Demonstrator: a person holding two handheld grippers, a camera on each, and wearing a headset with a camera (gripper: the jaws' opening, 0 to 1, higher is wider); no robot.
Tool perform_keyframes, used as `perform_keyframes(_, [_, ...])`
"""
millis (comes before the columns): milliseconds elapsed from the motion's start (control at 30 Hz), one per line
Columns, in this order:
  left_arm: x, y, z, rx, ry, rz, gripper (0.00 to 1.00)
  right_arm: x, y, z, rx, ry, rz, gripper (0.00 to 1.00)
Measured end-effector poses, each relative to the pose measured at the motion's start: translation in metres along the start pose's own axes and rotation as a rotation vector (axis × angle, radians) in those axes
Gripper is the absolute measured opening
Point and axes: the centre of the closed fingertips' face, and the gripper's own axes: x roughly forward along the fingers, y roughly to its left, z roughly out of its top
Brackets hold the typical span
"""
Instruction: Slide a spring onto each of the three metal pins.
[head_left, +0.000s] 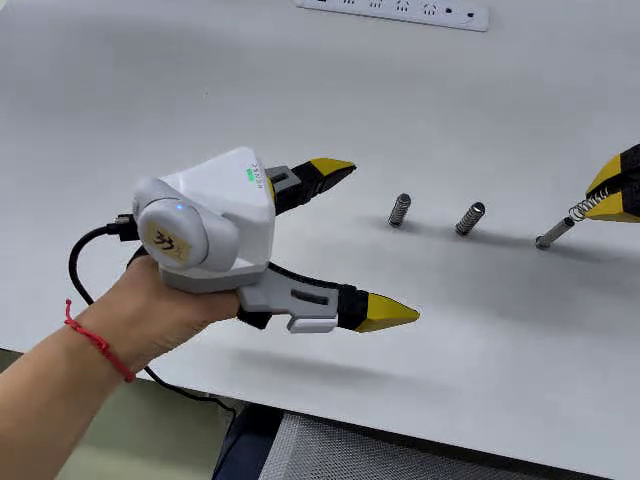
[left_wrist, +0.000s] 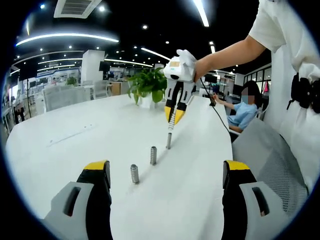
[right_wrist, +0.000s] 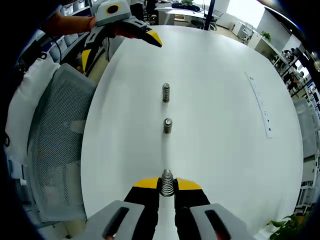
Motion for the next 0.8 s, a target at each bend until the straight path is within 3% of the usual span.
perform_keyframes(800, [0.003, -0.004, -0.003, -0.022, -0.007, -0.013, 0.92, 0.015, -0.004, -0.008, 0.010, 0.024, 0.024, 0.07])
